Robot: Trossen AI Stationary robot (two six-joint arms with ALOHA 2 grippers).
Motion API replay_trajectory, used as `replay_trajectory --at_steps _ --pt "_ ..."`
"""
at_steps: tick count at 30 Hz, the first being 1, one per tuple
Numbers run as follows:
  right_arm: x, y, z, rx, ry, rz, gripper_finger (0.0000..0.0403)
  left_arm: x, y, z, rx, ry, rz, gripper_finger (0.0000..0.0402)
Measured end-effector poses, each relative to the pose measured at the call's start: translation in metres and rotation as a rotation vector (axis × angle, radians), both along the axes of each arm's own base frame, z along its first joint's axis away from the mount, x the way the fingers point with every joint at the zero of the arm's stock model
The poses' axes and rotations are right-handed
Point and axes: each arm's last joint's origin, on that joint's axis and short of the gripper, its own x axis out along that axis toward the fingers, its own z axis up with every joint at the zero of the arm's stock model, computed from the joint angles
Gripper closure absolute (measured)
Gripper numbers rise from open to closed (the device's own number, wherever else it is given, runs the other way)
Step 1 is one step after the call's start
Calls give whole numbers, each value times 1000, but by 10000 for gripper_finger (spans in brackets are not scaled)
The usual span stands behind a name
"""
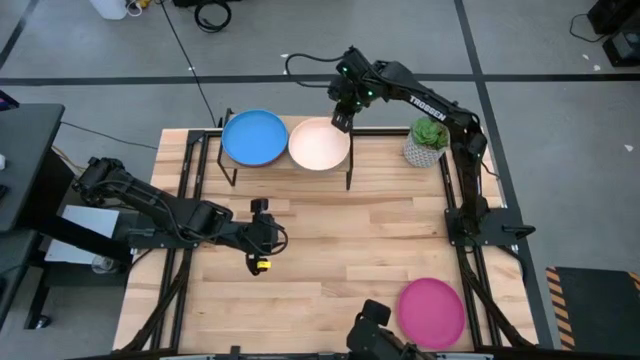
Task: Place and stack plates onto a shelf
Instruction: Stack the pink plate on top of the blue plate on the shelf
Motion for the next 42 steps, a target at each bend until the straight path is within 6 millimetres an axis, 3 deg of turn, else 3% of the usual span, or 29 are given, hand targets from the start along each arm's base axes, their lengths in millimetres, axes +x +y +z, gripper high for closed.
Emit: replay_trajectory --at_steps 7,12,18,27,35,42 --pt "-4 9 22 -21 -1 1 324 0 0 0 5 2 -2 221" --pt "0 35 40 -9 1 59 323 -1 1 -1 64 14 -15 221" --pt "19 84 33 54 70 184 323 -6 5 -4 168 70 11 221" --pt "38 178 26 7 238 315 323 -17 11 -12 219 196 68 221" --pt "27 248 2 -18 334 354 325 -28 6 -26 219 247 84 221" --pt "-17 296 -43 11 457 381 325 -34 7 -41 222 268 124 221"
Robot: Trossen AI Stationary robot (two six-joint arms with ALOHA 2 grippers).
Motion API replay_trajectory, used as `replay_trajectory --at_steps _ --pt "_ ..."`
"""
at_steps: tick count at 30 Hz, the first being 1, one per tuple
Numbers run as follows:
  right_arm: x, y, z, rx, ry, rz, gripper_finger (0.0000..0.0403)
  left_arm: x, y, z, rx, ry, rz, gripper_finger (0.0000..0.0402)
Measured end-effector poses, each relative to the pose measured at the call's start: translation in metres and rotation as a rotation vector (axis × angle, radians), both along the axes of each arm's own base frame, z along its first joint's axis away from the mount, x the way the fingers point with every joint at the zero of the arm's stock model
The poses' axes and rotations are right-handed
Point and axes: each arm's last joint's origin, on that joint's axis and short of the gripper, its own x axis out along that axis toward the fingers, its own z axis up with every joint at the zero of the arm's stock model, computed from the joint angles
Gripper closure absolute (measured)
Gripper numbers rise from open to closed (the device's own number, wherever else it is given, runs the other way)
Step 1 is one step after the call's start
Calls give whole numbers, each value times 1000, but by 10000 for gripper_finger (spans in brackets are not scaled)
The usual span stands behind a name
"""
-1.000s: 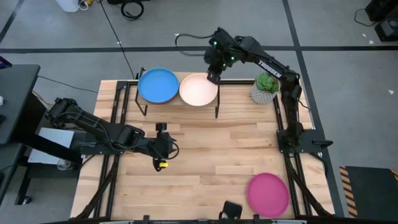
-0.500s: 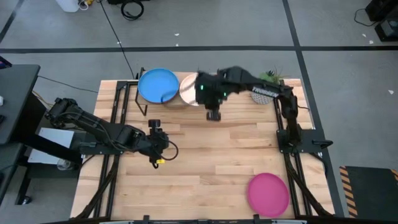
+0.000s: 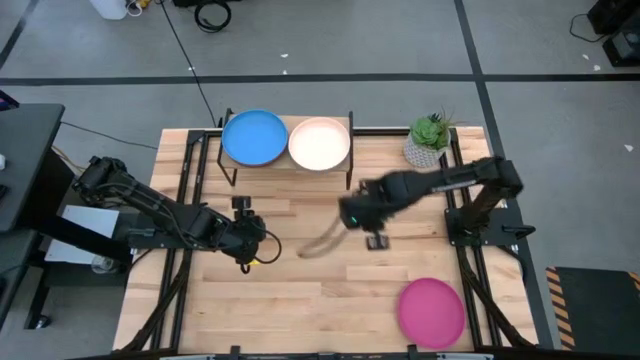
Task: Place and stack plates onto a shelf
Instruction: Stack the pink plate on top of the blue plate on the shelf
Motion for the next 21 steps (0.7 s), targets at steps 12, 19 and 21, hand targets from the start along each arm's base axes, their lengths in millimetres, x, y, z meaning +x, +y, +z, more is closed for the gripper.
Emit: replay_trajectory --at_steps 12,19,21 --pt "-92 71 -77 284 166 161 325 10 -5 5 -81 -142 36 221" --pt "-100 84 -117 268 168 98 325 11 -5 5 -72 -138 23 221" --pt "-100 84 -123 237 190 31 325 11 -5 5 -65 -135 12 221"
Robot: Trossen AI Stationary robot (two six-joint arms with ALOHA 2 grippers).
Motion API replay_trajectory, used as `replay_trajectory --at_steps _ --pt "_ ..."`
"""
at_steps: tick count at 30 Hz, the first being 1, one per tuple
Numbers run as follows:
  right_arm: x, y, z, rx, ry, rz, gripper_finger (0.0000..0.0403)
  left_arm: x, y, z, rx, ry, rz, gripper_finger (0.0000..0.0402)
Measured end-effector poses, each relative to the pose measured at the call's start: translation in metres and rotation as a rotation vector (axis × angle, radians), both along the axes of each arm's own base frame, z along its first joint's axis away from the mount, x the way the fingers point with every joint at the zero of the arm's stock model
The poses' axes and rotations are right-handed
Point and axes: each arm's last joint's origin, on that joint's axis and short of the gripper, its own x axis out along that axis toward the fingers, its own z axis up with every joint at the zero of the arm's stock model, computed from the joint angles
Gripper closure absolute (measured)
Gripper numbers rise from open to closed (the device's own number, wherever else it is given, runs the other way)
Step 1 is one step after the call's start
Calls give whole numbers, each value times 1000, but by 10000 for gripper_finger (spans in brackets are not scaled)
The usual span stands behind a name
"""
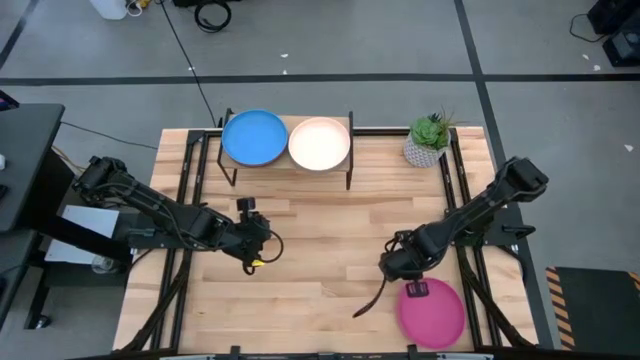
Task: Place and stack plates onto a shelf
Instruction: Stack the pink plate on top of the blue plate on the shelf
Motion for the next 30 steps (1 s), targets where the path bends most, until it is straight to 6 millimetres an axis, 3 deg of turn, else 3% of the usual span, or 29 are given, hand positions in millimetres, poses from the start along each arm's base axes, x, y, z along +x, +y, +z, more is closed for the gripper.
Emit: replay_trajectory --at_steps 8,14,19,24,30 --pt "8 10 -23 -94 -3 -64 325 1 0 0 -4 -9 3 221" --pt "2 20 -31 -166 -13 -39 306 9 0 8 178 -88 -44 221" --pt "-11 23 -21 -135 -10 -111 272 23 6 18 263 -154 -122 221" --pt "-24 32 -8 -103 -33 -143 246 34 23 21 271 -144 -192 221" --pt "-40 41 -18 -112 -2 -166 248 38 42 21 253 -120 -197 221"
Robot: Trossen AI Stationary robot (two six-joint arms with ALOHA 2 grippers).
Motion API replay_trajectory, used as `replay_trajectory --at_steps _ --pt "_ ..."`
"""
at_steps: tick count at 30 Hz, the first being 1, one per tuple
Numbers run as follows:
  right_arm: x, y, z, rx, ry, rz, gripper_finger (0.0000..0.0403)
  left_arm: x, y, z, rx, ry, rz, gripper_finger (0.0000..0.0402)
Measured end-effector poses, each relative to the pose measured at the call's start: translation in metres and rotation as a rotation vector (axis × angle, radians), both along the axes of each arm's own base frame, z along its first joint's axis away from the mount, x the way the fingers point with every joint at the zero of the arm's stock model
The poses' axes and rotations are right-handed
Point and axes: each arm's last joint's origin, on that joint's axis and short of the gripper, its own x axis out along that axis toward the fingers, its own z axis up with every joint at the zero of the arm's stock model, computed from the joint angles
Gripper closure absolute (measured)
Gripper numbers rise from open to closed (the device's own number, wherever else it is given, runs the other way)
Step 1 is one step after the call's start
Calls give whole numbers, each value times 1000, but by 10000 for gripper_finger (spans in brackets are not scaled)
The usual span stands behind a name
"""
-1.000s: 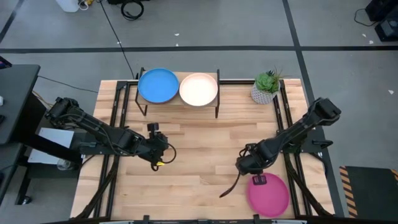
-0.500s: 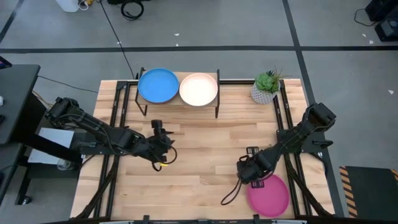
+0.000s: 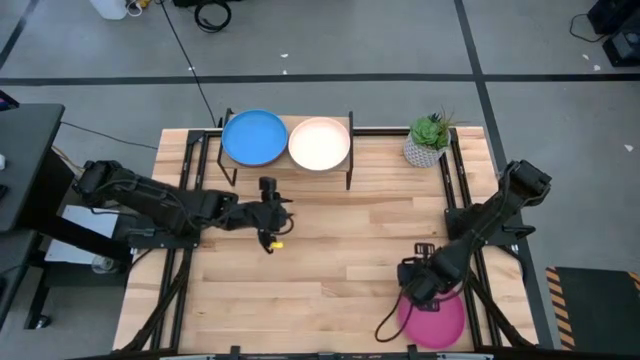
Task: Place and stack plates onto a shelf
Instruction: Stack the pink plate on top of the blue plate on the shelf
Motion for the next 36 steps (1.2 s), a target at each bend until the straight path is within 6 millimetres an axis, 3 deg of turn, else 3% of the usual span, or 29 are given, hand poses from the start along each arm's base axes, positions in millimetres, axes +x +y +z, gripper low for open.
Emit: replay_trajectory --at_steps 12,25,31,36 --pt "-12 -8 -23 14 58 -43 264 2 7 -1 -42 9 -21 221" --pt "-9 -12 -26 68 77 12 384 3 6 0 -89 -10 -29 221" --pt "7 -35 -13 130 27 39 385 10 2 -5 -144 28 -206 221" --pt "19 -72 11 200 -83 9 389 20 -1 -13 -98 48 -290 221"
